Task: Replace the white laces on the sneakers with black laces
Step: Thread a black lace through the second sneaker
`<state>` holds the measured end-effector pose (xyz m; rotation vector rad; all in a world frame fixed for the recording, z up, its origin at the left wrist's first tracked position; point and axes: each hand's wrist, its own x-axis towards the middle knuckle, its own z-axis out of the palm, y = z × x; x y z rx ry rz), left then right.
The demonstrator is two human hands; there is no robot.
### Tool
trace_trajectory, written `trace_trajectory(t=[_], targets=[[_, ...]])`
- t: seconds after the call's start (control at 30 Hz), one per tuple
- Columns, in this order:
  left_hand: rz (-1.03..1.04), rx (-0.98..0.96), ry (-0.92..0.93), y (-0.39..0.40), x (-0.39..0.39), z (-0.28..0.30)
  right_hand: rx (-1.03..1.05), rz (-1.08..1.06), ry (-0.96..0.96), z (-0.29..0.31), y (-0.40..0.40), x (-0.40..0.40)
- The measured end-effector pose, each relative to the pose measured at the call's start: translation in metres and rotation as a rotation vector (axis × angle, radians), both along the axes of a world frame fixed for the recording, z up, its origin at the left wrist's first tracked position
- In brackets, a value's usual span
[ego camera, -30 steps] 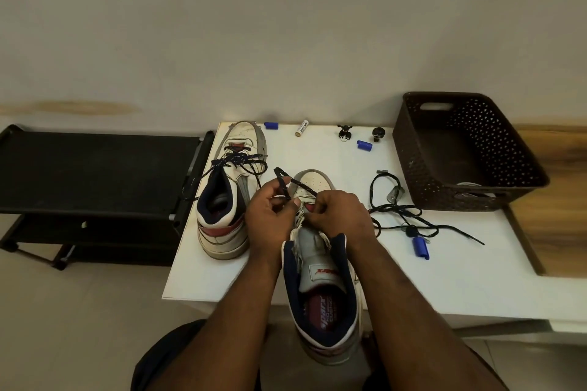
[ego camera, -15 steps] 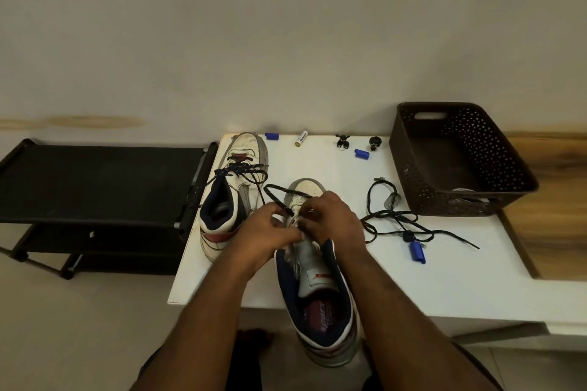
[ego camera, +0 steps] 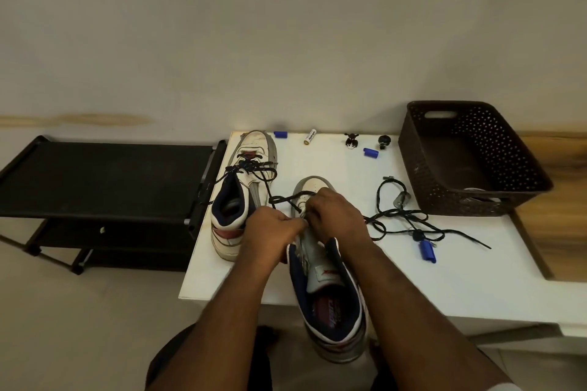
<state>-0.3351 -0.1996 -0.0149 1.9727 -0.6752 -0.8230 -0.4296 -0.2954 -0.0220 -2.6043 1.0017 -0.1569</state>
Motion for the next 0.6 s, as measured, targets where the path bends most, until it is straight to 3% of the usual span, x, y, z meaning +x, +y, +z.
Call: trace_trajectory(t=[0.27, 0.47, 0.6], targets=[[0.146, -0.054, -0.237, -0.003, -0.013, -0.003, 0.255, 0.201, 0.241, 0.062, -0.007, -0.007], [0.21, -0.118, -0.233, -0.012, -0.012, 0.001, 0.192, 0.307, 0.342, 0.118, 0.033, -0.041], [0.232, -0.124, -0.217, -0.014, -0.009, 0.001, 0.302, 0.325, 0.407, 0.126, 0.082, -0.076]])
